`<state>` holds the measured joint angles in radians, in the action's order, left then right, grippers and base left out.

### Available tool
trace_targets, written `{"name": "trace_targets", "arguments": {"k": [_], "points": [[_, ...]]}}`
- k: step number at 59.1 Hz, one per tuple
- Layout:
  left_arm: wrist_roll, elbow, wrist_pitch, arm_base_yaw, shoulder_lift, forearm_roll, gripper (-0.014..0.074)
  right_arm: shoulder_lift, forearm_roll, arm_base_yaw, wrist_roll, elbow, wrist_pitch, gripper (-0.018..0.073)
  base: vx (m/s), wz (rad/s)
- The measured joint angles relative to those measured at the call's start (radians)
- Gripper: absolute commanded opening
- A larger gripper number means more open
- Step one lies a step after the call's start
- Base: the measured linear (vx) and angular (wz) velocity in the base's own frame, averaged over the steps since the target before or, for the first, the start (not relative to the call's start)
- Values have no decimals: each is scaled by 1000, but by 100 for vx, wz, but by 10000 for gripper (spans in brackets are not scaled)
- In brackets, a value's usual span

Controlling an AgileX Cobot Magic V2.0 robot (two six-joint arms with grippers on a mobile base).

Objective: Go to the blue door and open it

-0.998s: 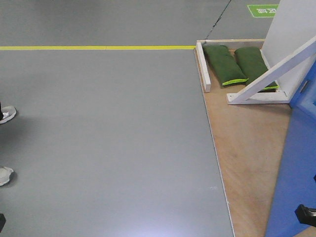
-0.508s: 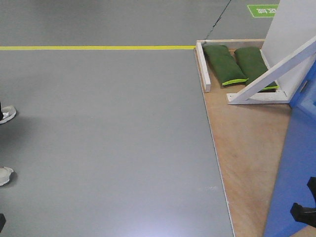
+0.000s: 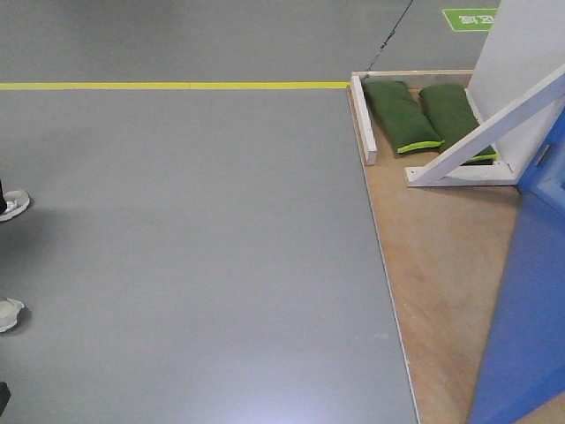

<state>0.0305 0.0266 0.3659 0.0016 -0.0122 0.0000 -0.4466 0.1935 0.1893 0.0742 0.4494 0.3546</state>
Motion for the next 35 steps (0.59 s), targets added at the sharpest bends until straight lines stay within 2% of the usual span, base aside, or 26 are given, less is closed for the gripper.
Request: {"name": "trace_targets", "arguments": {"k": [12, 35], "points": [[0, 0, 0, 0, 0, 0, 70, -53, 203, 220, 0, 101, 0, -11, 0, 0], [0, 0, 0, 0, 0, 0, 70, -76, 660, 637, 0, 241, -27, -11, 0, 0]]}}
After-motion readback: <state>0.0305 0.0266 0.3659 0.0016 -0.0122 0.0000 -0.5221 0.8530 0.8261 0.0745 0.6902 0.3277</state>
